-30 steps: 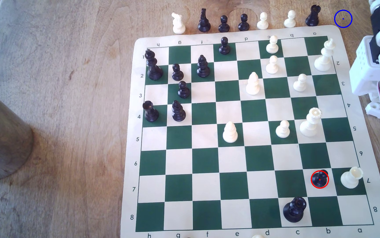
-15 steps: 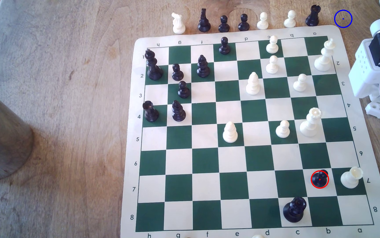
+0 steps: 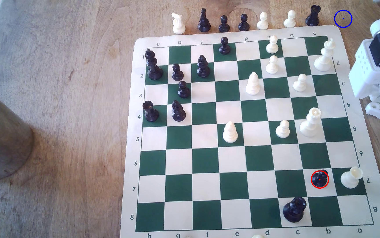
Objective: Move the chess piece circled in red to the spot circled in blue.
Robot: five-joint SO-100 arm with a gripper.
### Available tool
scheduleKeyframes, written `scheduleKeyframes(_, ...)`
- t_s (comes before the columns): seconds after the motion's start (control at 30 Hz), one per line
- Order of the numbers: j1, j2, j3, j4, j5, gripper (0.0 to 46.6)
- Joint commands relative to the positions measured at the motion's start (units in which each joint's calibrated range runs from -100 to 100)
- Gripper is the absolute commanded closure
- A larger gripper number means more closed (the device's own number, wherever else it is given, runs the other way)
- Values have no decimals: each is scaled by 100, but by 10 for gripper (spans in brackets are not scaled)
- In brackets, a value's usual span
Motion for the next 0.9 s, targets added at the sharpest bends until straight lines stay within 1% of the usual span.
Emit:
scheduleKeyframes(0.0,-873,766,-1419,2472,49,393)
scheduleKeyframes(0.07,-1412,952,-1428,3094,15,362)
scheduleKeyframes(0.17,-1639,1182,-1428,3577,5,351)
scheduleKeyframes(0.2,-1835,1428,-1528,4020,-68,342)
scheduleKeyframes(0.3,-2226,1793,-1673,4650,-239,336)
scheduleKeyframes(0.33,-2351,1810,-1618,4699,-303,332)
scheduleKeyframes(0.4,-2718,2090,-1537,4945,-503,326)
scheduleKeyframes(0.47,-2914,2268,-1482,5027,-611,326)
scheduleKeyframes(0.5,-3078,2421,-1419,5051,-733,323)
scheduleKeyframes(0.6,-3172,2633,-1337,5117,-830,322)
scheduleKeyframes(0.63,-3188,2667,-1183,5060,-899,322)
scheduleKeyframes(0.73,-3235,2727,-866,4847,-991,321)
scheduleKeyframes(0.87,-3203,2956,-177,4167,-1011,326)
